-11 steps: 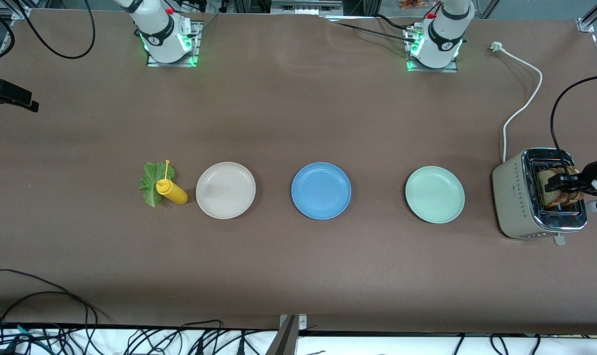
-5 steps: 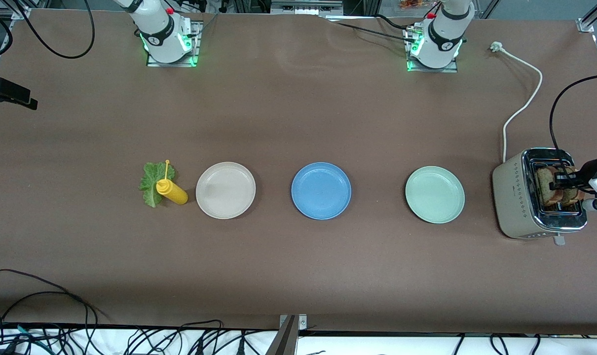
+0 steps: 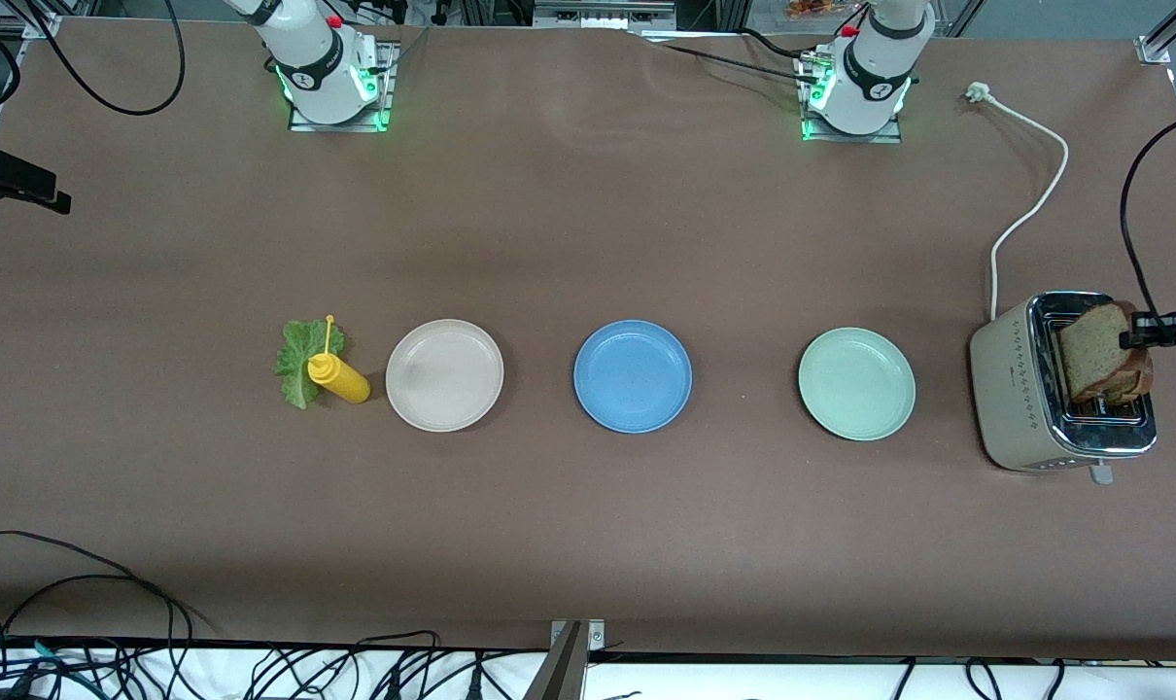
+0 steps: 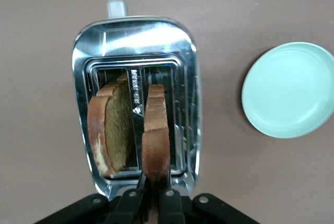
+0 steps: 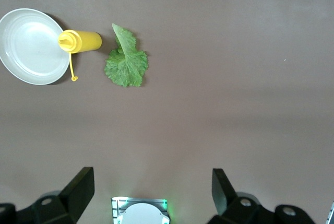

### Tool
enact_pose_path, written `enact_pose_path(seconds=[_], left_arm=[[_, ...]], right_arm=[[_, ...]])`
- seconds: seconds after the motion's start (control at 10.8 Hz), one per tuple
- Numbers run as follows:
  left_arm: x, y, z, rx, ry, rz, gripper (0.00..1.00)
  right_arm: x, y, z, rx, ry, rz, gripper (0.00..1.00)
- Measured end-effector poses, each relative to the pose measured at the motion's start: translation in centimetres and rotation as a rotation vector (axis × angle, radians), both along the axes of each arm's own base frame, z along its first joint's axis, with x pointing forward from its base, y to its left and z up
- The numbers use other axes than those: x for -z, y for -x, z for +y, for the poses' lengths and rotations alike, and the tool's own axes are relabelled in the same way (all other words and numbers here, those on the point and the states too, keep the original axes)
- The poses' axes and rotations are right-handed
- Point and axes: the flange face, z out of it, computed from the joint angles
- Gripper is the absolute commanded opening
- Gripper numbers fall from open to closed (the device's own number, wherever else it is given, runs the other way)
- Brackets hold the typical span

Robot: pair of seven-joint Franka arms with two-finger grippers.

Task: Make sandwich in blue plate with both arms
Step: 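Lift the bread slice out and carry it to the blue plate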

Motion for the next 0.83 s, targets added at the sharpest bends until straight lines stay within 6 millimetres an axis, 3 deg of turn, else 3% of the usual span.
enact_pose_path(seconds=[0.19, 0.37, 0.65, 0.83], left_arm=[[-4.5, -0.1, -3.2, 0.046, 0.019, 0.02, 0.0], [-8.0, -0.3, -9.4, 0.147, 0.053, 0.038, 0.0], [-8.8, -0.6, -19.5, 0.273, 0.129, 0.041, 0.0], [-6.6, -0.9, -24.4, 0.302, 0.274, 0.081, 0.0]], right_arm=[[0.0, 0.0, 0.0, -0.001, 0.0, 0.0, 1.0], [0.0, 0.0, 0.0, -0.002, 0.0, 0.0, 1.0], [0.0, 0.0, 0.0, -0.002, 0.0, 0.001, 1.0], [0.0, 0.0, 0.0, -0.002, -0.001, 0.001, 1.0]])
